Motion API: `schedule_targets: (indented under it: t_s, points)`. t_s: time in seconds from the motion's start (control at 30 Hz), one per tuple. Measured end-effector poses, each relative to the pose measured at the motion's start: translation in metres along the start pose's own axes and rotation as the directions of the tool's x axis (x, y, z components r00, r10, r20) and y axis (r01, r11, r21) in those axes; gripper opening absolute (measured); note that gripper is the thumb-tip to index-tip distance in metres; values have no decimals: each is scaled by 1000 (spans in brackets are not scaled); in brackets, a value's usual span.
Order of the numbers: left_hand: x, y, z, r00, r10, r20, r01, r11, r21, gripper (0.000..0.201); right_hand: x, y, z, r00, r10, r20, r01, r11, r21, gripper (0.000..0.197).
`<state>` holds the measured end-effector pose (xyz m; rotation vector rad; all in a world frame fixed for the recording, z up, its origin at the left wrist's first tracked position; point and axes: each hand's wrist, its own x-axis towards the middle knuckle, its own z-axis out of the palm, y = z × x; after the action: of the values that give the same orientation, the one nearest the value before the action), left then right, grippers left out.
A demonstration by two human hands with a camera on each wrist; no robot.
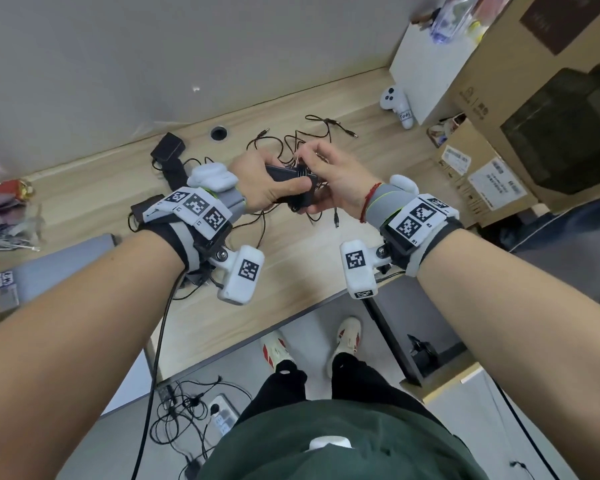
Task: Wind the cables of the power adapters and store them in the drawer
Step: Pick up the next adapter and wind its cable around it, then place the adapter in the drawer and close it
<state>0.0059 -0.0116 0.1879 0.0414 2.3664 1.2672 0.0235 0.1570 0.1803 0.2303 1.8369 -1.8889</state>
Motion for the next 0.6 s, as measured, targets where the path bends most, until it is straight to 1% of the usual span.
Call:
schedule_targets:
  t_s: [0.1,0.17,0.2,0.23,0.27,0.3,0.37,0.4,0.43,0.47,0.5,0.53,0.6]
  points:
    - [5,-1,7,999,-16,-38,16,1000,-2,71,2,5,0,998,-18,-54,16,1000,-27,29]
    - [6,3,17,999,-28,-41,28,999,-17,72,2,8,-3,997,11,-79,-16,999,-52,39]
    - [7,4,23,998,-45,-32,43,998,-48,76,2,10,-5,996,38,-80,-42,998,-44,42]
    - [9,4,31,997,-68,-23,66,995,-73,85,1,13,-9,995,72,-66,-73,997,-14,44]
    - [11,4,40,996,-85,-17,83,993,-88,94,-3,17,-14,994,103,-43,-103,995,17,46]
    - [12,3,46,996,-88,-17,86,991,-104,98,-6,19,-18,993,120,-14,-120,992,34,47]
    - [16,4,66,996,-91,-2,90,986,-138,94,-14,28,-34,993,117,19,-118,992,46,40]
    - [18,7,77,994,-106,7,106,981,-165,93,-17,35,-45,994,106,-5,-105,992,64,37]
    - [18,9,83,992,-128,19,129,972,-195,92,-18,42,-51,994,102,-47,-97,991,92,39]
    - [17,11,93,989,-139,40,145,968,-205,87,-21,53,-61,989,110,-99,-96,986,133,47]
    - [15,14,105,987,-149,56,157,970,-187,78,-25,63,-73,981,125,-150,-101,982,160,55]
    - [14,16,118,987,-148,66,157,977,-148,68,-29,72,-85,971,139,-194,-107,980,166,57]
    - [12,17,144,988,-127,91,133,990,-55,50,-39,92,-110,955,171,-244,-133,978,164,50]
